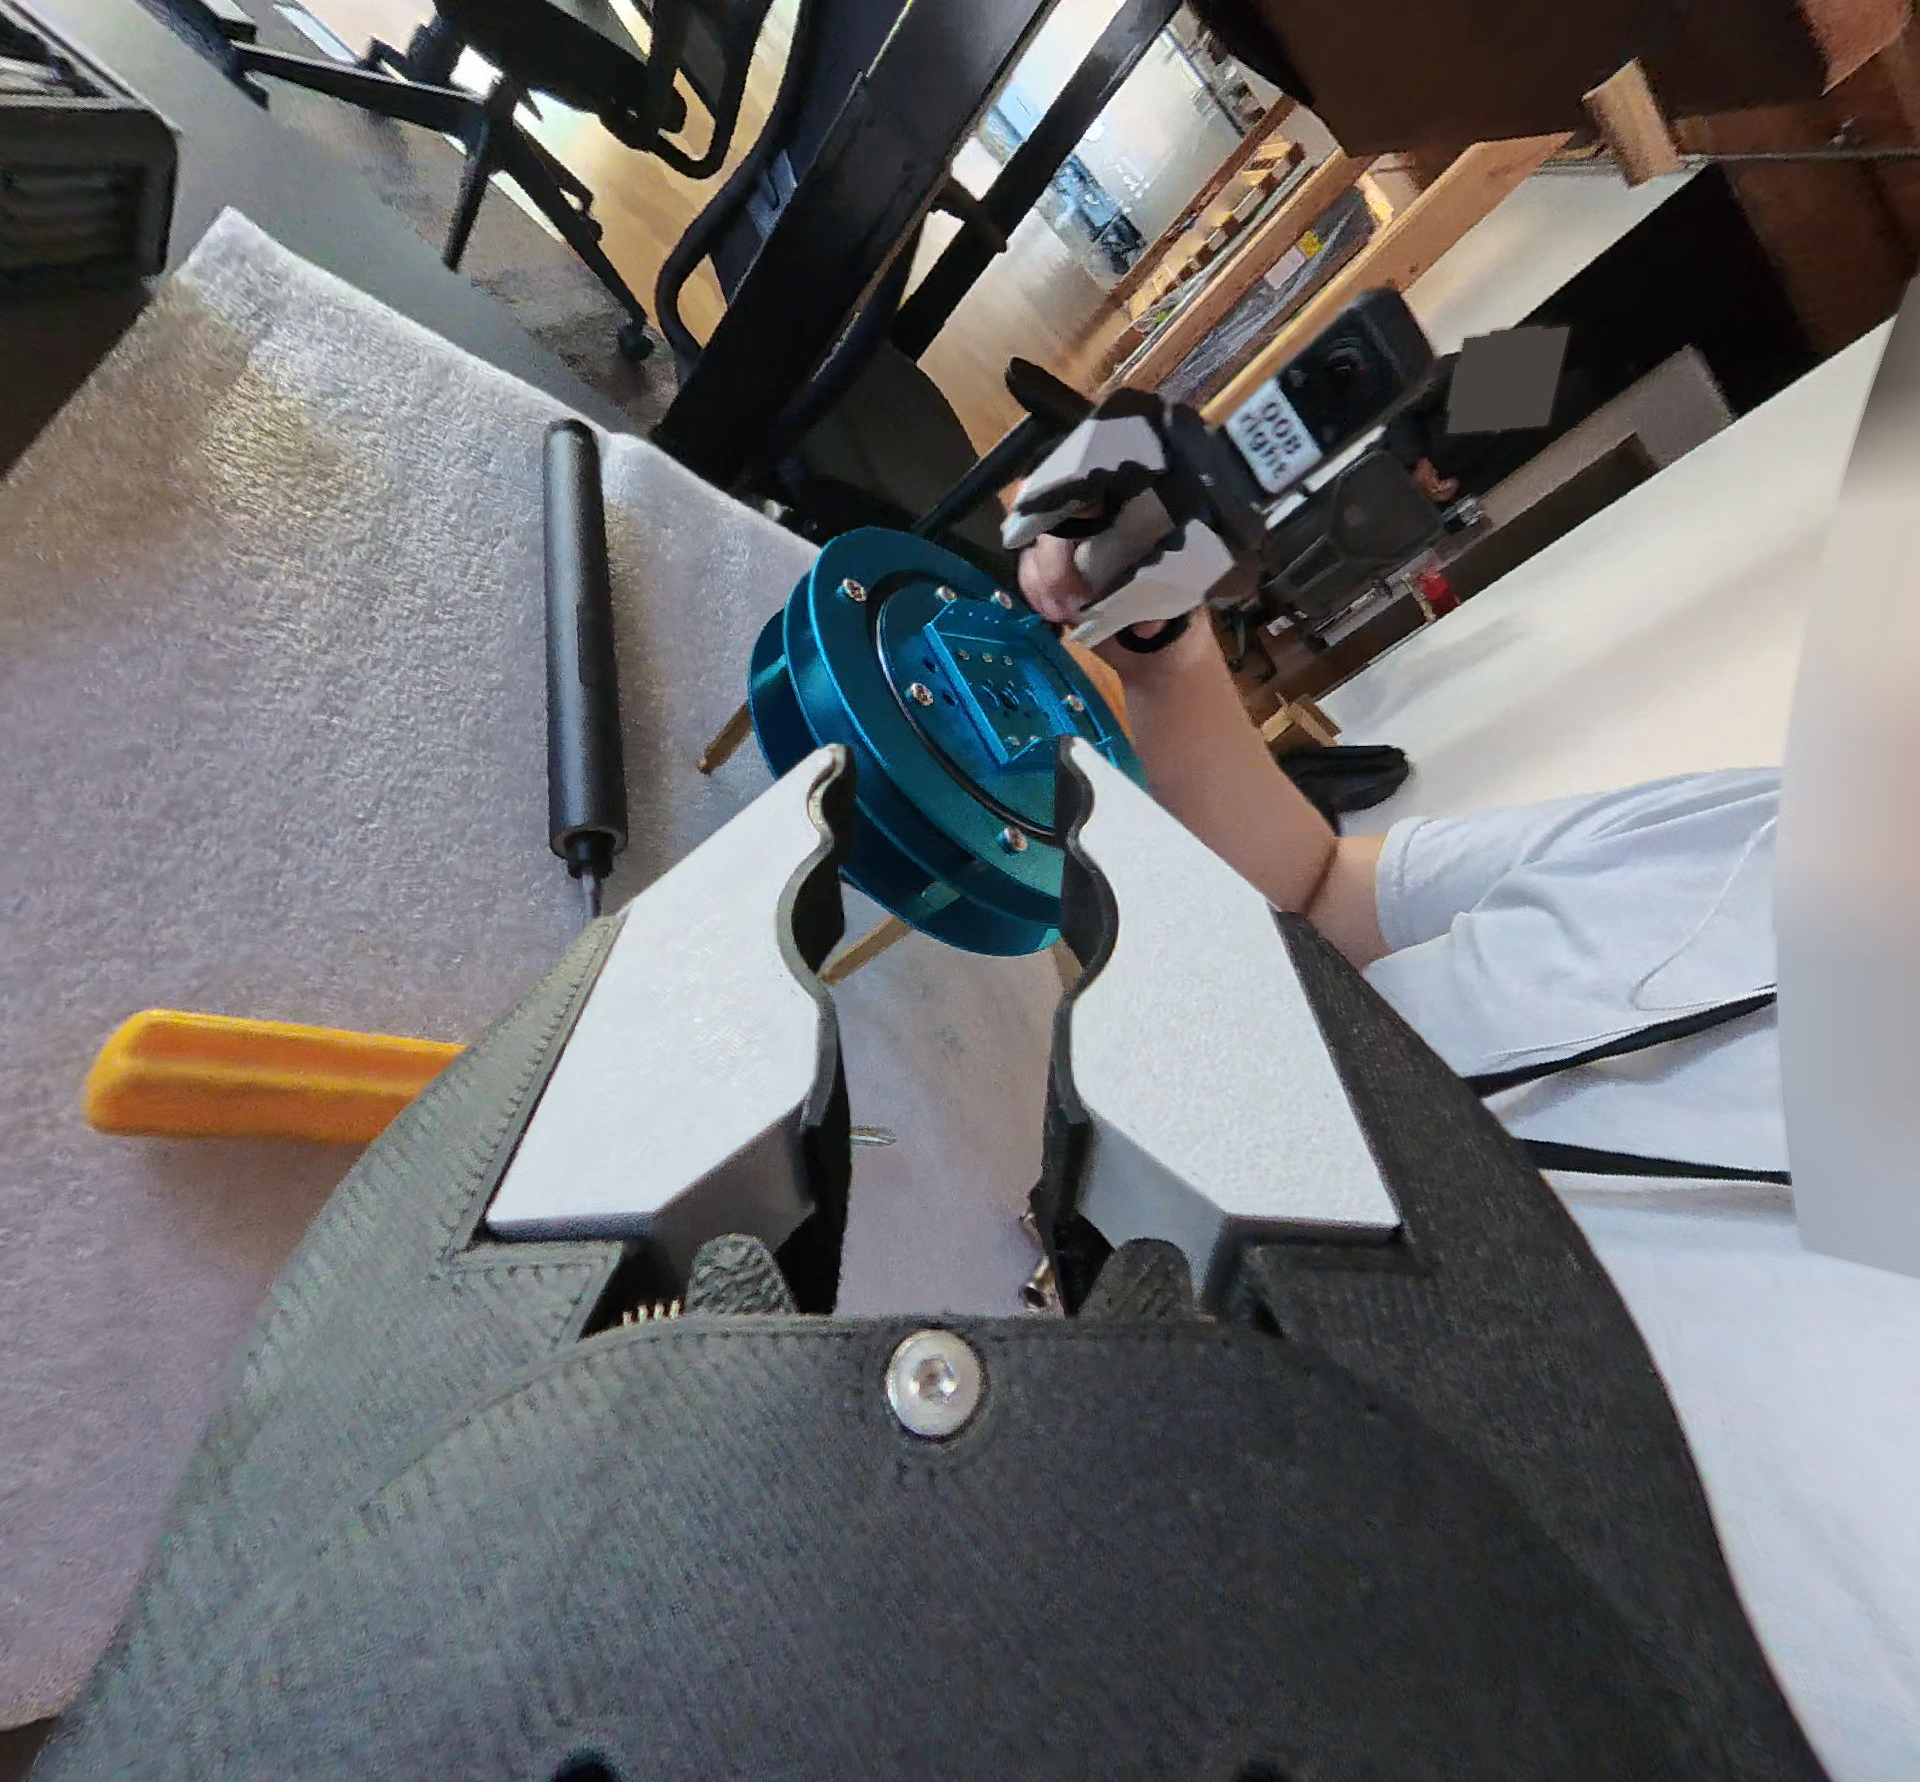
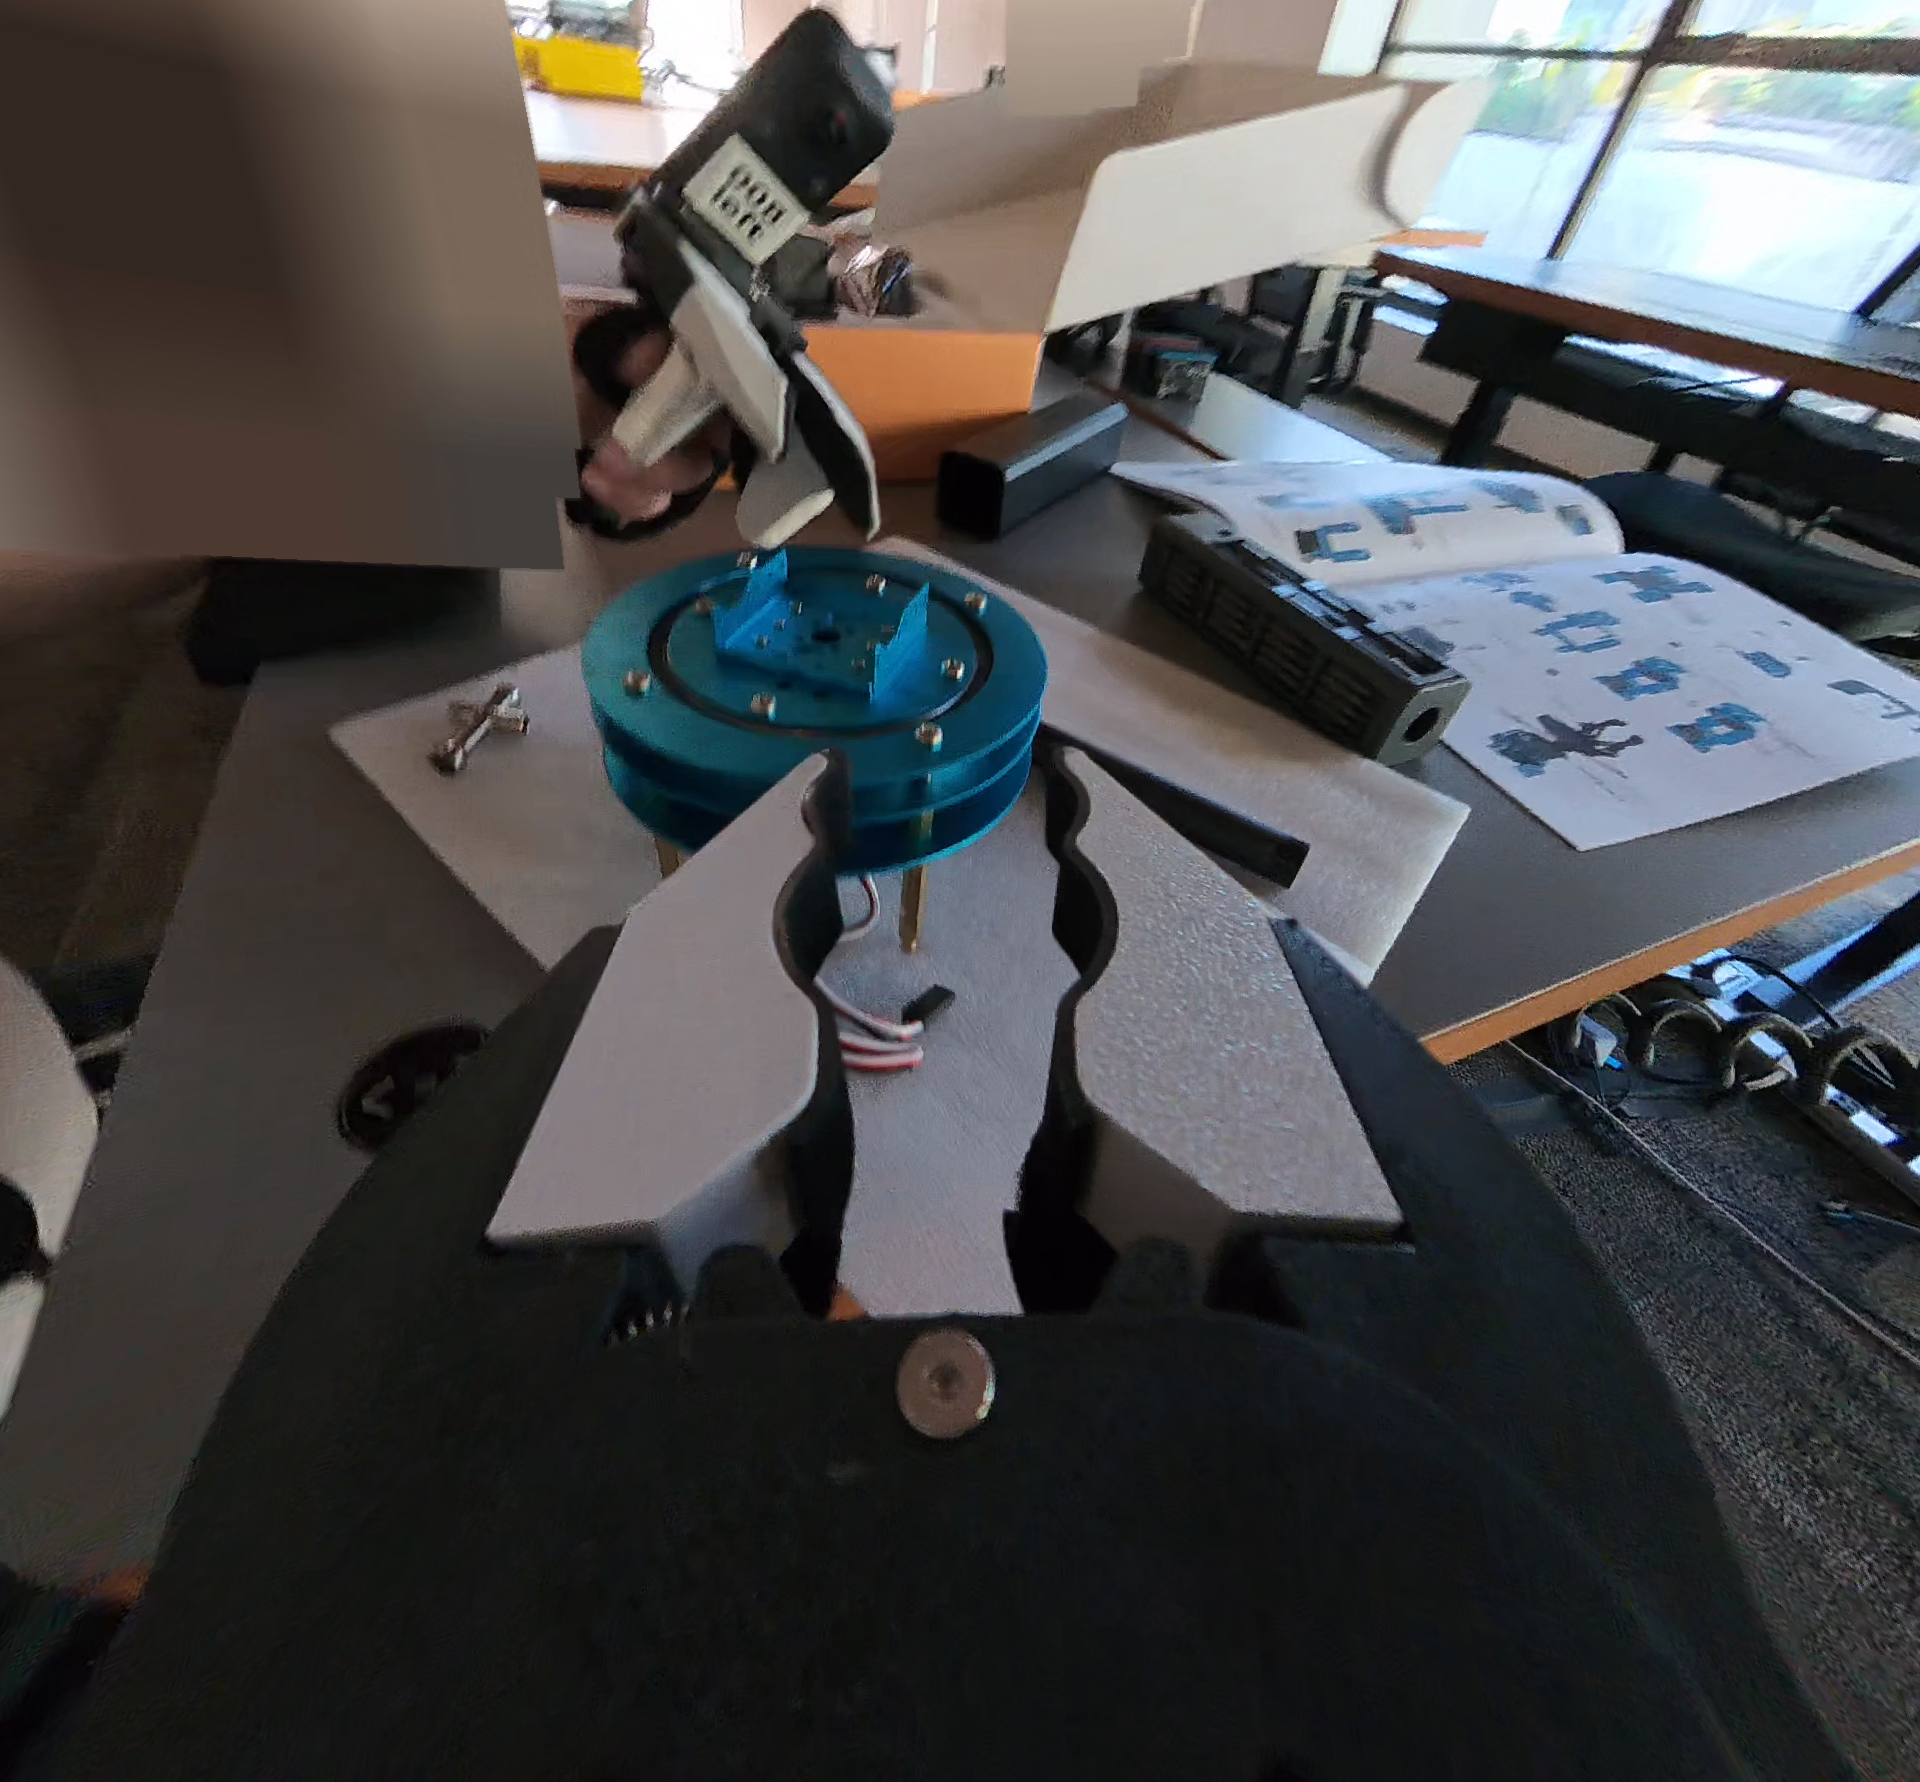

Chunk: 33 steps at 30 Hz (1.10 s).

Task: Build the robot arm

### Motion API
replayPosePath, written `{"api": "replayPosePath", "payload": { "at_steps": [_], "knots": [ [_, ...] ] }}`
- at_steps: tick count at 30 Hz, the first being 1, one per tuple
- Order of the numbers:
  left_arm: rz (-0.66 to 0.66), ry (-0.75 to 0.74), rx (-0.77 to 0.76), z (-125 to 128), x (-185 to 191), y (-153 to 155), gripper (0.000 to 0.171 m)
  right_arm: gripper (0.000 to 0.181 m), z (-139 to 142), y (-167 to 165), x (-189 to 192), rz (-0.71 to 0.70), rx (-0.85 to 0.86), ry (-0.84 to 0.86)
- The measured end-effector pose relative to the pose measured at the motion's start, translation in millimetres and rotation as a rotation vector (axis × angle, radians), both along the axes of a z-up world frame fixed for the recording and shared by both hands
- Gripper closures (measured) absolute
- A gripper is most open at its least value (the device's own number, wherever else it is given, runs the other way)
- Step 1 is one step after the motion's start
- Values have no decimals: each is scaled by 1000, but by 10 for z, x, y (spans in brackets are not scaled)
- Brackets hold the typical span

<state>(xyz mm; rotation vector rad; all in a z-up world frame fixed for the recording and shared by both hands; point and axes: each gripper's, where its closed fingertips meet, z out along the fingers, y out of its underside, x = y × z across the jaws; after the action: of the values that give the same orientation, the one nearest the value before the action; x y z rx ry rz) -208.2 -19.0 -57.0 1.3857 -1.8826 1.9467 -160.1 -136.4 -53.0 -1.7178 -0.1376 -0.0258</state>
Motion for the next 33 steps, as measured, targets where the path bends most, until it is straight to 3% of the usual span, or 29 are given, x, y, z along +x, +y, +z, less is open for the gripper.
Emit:
{"api": "replayPosePath", "payload": {
  "at_steps": [5, 9, 12, 15, 18, 33],
  "knots": [
    [11, -14, 78, -78, 20, -25, 134, 131, 180, 222, -209, -56, 15, 122],
    [-13, 2, 63, -103, 8, -79, 134, 129, 69, 489, -429, -33, -140, 161],
    [-17, 3, 110, -155, 2, -94, 133, 123, -88, 582, -377, -101, -258, 74],
    [-20, -2, 142, -178, -5, -104, 132, 129, -177, 608, -373, -121, -315, 65],
    [-31, 2, 138, -180, -16, -127, 133, 136, -176, 609, -390, -119, -325, 101],
    [-67, 13, 203, -273, -59, -232, 133, 136, -175, 604, -396, -157, -281, 133]
  ]
}}
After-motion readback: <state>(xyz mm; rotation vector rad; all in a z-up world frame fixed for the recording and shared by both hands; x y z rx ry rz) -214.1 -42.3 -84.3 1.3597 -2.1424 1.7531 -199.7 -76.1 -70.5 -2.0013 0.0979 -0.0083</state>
